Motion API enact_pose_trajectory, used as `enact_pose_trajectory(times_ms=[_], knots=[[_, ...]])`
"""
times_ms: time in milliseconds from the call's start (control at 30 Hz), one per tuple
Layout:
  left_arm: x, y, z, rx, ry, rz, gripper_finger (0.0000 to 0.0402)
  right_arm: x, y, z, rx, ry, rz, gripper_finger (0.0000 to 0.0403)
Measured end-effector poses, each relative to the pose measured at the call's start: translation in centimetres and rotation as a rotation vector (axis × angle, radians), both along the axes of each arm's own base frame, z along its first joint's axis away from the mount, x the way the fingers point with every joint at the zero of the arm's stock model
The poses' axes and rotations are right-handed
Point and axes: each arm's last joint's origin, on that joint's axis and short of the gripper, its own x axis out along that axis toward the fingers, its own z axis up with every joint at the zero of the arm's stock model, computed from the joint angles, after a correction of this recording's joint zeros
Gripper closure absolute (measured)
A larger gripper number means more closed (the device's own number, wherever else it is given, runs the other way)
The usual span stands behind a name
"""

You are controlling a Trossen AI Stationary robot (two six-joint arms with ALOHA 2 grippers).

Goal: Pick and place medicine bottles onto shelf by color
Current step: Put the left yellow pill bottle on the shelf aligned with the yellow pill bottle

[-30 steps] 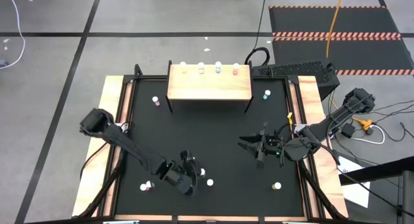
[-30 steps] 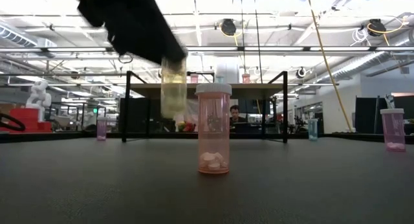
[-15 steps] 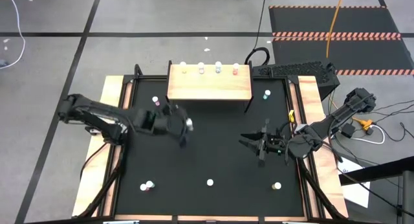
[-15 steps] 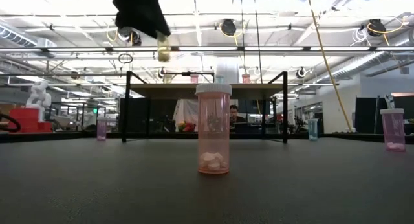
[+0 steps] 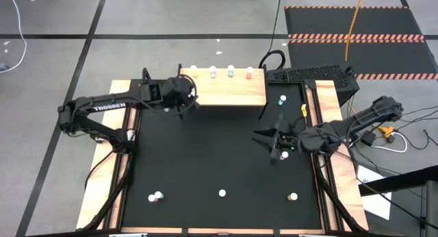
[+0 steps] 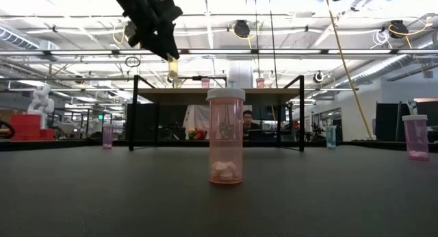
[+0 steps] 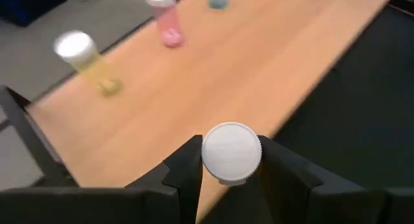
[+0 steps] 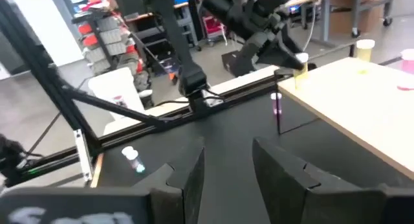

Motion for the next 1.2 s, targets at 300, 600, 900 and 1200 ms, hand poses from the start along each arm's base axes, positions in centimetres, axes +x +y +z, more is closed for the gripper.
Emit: enact_pose_trajectory(times_ms=[300,600,900,1200], knots=[[-1.2,5.0,-0.3,0.054,0.038,-0.047,0.0261,0.9,-3.5,0.0,0.03,-0.013,-0.164,0.028],[-1.7,8.3,-1.5,0.013,0.043,-0.074,0.0261,1.4,-6.3,0.0,0.069,-0.002,-0.142,0.028],[-1.9,8.6,-1.6,0.018,0.058,-0.096,0.0261,1.4,-7.5,0.0,0.072,-0.002,-0.182,0.028],[-1.9,8.7,-1.5,0.044,0.059,-0.105,0.0261,1.4,-8.0,0.0,0.083,-0.002,-0.173,0.028]])
